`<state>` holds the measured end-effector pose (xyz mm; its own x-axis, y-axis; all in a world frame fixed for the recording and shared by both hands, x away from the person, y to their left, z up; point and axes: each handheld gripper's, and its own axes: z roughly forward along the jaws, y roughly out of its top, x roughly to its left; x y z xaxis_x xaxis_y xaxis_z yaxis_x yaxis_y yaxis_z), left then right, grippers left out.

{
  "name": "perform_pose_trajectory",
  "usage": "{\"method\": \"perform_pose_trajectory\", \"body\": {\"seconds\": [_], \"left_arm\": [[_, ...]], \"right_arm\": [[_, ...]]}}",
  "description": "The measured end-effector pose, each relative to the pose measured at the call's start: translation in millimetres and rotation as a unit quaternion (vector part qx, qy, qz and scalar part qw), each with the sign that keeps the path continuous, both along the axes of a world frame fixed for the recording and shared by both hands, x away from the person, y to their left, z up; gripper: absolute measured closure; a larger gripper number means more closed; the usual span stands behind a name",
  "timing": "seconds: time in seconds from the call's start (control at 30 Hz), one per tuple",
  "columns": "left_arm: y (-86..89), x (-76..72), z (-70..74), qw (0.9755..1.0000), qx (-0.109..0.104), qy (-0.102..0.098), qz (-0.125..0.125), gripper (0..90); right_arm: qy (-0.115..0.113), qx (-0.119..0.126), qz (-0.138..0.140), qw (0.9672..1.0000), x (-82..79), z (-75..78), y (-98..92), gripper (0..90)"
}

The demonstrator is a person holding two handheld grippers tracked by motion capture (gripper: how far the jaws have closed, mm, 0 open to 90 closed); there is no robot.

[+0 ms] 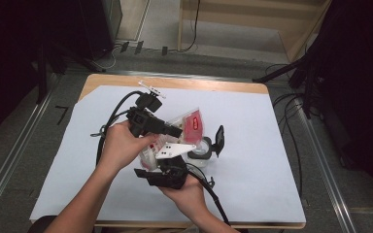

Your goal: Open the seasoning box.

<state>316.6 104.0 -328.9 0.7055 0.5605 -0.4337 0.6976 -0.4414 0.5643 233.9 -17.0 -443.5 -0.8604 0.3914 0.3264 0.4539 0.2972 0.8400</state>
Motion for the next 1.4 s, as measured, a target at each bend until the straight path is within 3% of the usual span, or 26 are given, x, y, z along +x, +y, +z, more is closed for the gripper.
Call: {"method": "perform_pose_trajectory", "body": {"seconds": [0.17, 0.3, 0.43, 0.6, 0.93, 1.03, 1.17, 1.4], "left_arm": [[0.2, 0.1, -0.1, 1.0, 0.001, 0.0, -0.006, 72.7], [0.3, -1.4, 1.9, 0.9998, 0.007, -0.014, -0.014, 72.0], [2.2, 0.3, 2.6, 1.0, -0.002, -0.005, 0.0, 72.5], [-1.1, -0.8, 1.0, 1.0, -0.001, 0.001, 0.008, 79.1], [2.8, 3.9, -3.7, 0.9989, -0.021, 0.029, 0.031, 79.9], [3.5, 4.2, -3.5, 0.9989, -0.021, 0.029, 0.029, 79.0], [3.1, 4.0, -2.1, 0.9994, -0.014, 0.022, 0.024, 76.2], [1.9, 2.6, 0.2, 0.9998, 0.0, 0.014, 0.015, 76.1]], "right_arm": [[0.013, 0.014, 0.0, 0.9998, 0.3, 0.8, -0.8, 63.6], [0.012, 0.014, 0.0, 0.9998, 0.8, 0.8, -1.6, 63.7], [0.01, 0.022, 0.0, 0.9997, 1.0, 1.6, -3.1, 63.7], [-0.01, -0.001, -0.003, 0.9999, -0.7, 2.2, -1.6, 63.1], [-0.045, -0.043, -0.011, 0.998, -4.8, 3.5, 2.2, 63.8], [-0.039, -0.04, -0.009, 0.9984, -4.4, 4.0, 2.2, 64.1], [-0.015, -0.015, -0.002, 0.9998, -1.6, 5.0, 0.2, 64.4], [-0.011, -0.008, 0.004, 0.9999, -2.0, 5.9, 0.2, 64.4]]}}
